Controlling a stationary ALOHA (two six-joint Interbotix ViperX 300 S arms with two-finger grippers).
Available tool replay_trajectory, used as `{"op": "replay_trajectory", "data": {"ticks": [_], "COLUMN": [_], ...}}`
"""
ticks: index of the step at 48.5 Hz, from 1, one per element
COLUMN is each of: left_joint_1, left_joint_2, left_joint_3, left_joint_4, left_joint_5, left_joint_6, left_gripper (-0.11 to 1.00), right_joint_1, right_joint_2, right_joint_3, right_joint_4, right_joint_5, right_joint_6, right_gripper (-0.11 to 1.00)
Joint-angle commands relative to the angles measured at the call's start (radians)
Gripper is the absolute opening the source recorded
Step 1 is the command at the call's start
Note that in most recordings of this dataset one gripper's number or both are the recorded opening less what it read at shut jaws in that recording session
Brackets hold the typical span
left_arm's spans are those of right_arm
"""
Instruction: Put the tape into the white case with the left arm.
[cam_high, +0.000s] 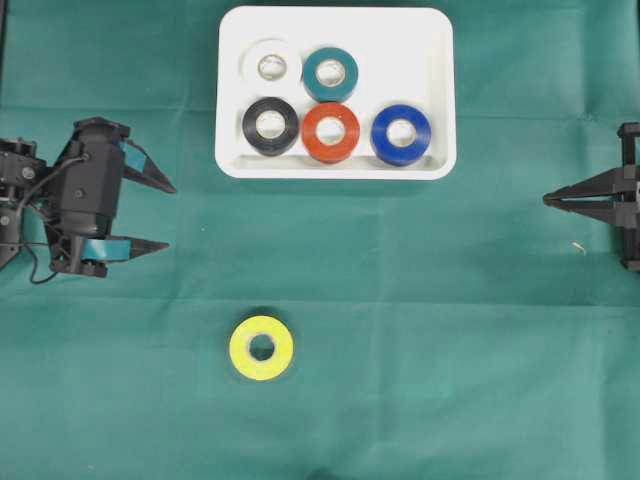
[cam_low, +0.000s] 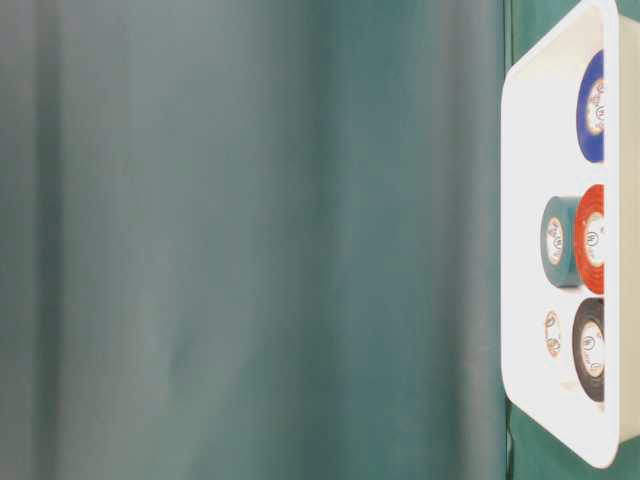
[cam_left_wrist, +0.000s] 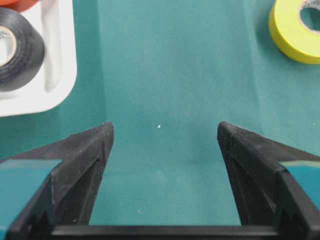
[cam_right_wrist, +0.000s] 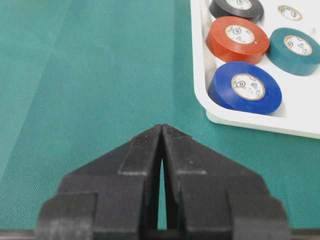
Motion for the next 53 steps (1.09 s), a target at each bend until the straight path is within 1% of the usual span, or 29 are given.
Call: {"op": "replay_trajectory", "data": {"ticks": [1, 18, 26, 33, 41, 47, 53], "left_joint_1": [-0.006, -0.031, -0.095, -0.121, -0.13, -0.141, -0.17], "left_joint_2": [-0.018, -0.025, -0.026, -0.009, 0.054, 0.137, 0.219], "left_joint_3": [-0.005, 0.011, 0.014, 0.018, 0.002, -0.041, -0.097], "left_joint_4": [-0.002, -0.002, -0.002, 0.0, -0.002, -0.002, -0.002], "left_joint_5": [-0.017, -0.063, -0.149, -0.192, -0.204, -0.204, -0.204], "left_joint_6": [0.0, 0.002, 0.008, 0.0, -0.003, 0.0, 0.005], "left_gripper": [0.82, 0.82, 0.82, 0.82, 0.82, 0.82, 0.82], "right_joint_1": [-0.002, -0.003, -0.002, -0.003, -0.003, -0.003, -0.003], "right_joint_2": [0.005, 0.005, 0.005, 0.005, 0.005, 0.005, 0.005], "right_joint_3": [-0.009, -0.011, -0.011, -0.009, -0.011, -0.009, -0.009], "right_joint_4": [0.0, 0.0, 0.0, 0.0, 0.0, 0.0, 0.0], "right_joint_5": [-0.009, -0.011, -0.011, -0.011, -0.011, -0.011, -0.011], "right_joint_6": [0.0, 0.0, 0.0, 0.0, 0.0, 0.0, 0.0], "right_gripper": [-0.09, -0.09, -0.09, -0.09, -0.09, -0.09, -0.09]}}
